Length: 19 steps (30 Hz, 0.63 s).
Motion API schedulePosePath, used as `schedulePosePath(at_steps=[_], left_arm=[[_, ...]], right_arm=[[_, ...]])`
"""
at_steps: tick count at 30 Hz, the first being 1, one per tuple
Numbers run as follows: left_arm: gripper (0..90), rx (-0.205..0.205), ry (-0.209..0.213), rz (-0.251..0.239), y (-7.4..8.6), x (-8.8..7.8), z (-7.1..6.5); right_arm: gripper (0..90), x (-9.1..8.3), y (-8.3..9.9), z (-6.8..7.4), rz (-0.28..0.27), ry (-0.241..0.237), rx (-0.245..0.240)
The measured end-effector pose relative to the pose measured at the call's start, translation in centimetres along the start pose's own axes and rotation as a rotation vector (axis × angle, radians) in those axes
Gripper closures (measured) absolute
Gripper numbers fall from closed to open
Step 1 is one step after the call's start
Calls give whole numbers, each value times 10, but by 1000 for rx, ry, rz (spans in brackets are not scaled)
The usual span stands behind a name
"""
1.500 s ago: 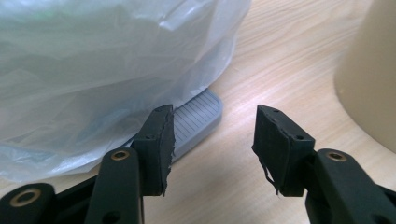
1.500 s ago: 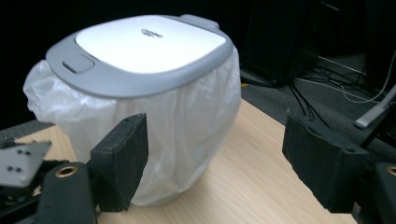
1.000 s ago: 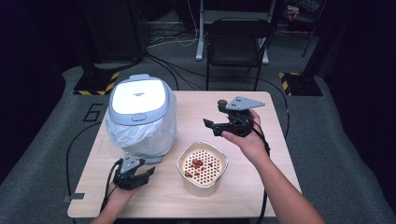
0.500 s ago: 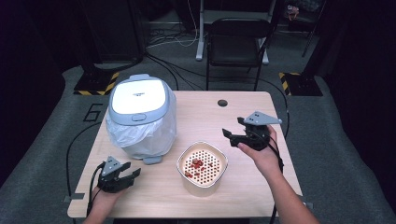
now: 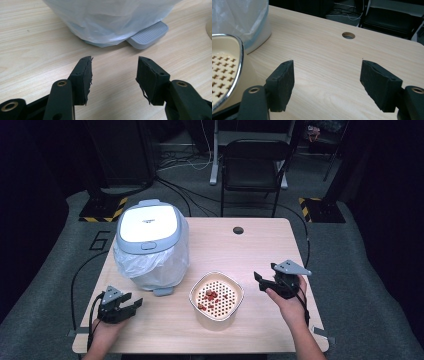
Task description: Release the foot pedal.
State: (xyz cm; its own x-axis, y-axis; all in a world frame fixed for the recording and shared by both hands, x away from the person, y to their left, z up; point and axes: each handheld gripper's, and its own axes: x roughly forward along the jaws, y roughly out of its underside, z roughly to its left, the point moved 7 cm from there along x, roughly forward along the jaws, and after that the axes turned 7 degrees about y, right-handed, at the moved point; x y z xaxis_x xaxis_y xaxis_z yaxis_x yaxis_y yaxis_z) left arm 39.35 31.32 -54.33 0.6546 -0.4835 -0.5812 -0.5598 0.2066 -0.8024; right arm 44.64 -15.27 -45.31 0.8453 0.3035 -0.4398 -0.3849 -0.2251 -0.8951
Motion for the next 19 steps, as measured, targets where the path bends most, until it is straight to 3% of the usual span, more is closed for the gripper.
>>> schedulePosePath(at_steps=[13,17,19], left_arm=[[448,-21,-26,5,5,4,9],[428,-8,-40,4,6,7,11],[406,11,-53,-3,6,8,13]], right_arm=[[273,10,54,-8,57,44,33],[272,16,71,-8,92,37,39],[269,19,79,-8,113,38,17]])
